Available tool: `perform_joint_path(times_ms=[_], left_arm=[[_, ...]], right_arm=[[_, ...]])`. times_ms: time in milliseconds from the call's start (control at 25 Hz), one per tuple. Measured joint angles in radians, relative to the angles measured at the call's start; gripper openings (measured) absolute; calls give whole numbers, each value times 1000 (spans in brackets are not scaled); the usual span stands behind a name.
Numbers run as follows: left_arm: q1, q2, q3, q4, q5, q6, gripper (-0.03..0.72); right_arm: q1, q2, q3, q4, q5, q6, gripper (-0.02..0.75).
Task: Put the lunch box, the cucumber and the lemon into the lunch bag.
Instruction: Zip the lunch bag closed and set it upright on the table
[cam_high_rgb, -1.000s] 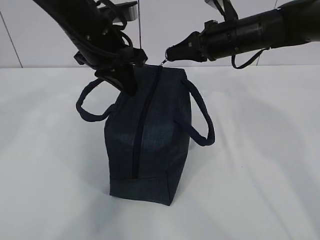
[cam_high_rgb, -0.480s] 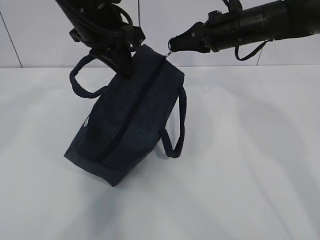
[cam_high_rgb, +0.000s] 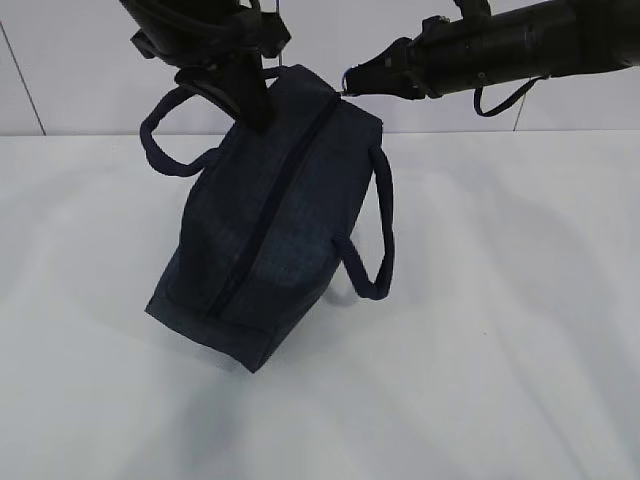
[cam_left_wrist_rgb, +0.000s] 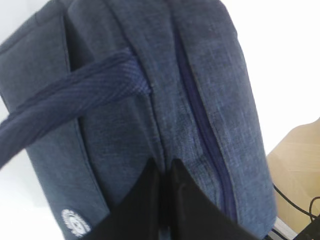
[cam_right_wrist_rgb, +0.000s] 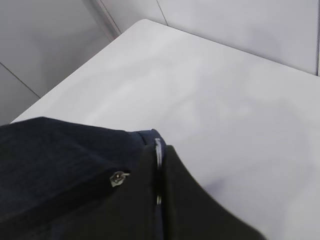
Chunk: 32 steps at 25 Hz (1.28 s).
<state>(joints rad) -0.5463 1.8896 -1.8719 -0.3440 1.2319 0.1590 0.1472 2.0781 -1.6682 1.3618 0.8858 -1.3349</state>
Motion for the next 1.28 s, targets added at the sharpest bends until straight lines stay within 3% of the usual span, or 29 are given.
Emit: perform_joint_path(times_ms=[400, 1280], left_arm=[[-82, -43, 0, 0, 0, -4, -5], [-91, -136, 2, -6, -1, -24, -5]], right_arm=[[-10, 17, 0, 4, -23, 2, 7], [-17, 29, -4, 77, 25, 2, 7]])
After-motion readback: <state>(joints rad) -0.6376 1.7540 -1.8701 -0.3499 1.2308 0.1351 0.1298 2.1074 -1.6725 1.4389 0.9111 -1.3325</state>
